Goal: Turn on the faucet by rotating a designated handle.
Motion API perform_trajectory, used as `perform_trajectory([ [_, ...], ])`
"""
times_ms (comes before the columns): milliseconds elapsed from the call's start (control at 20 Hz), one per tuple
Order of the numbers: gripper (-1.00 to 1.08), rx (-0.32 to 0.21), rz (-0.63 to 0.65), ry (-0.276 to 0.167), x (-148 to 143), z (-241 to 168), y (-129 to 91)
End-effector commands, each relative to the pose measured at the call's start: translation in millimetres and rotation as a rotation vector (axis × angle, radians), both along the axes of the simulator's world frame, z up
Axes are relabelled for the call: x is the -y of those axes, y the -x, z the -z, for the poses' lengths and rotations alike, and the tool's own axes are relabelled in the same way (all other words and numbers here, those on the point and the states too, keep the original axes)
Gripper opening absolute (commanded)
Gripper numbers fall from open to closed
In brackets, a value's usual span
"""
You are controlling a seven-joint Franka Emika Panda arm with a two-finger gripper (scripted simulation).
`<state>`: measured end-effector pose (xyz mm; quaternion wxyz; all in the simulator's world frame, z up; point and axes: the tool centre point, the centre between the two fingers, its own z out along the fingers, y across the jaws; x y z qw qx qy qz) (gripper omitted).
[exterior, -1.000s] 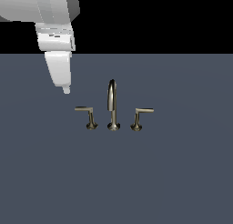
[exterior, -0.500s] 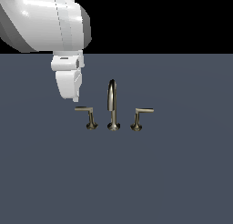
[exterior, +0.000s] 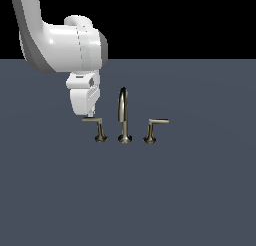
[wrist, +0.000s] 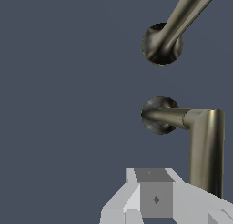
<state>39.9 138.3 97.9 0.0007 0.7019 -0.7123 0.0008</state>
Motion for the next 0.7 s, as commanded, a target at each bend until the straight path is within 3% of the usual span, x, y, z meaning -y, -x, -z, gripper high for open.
perform_trajectory([
  [0, -1.0, 0.0, 0.024, 0.0, 2.3, 5.0, -5.3],
  [650, -1.0, 0.0, 0.035, -0.002, 1.5, 6.7, -4.5],
])
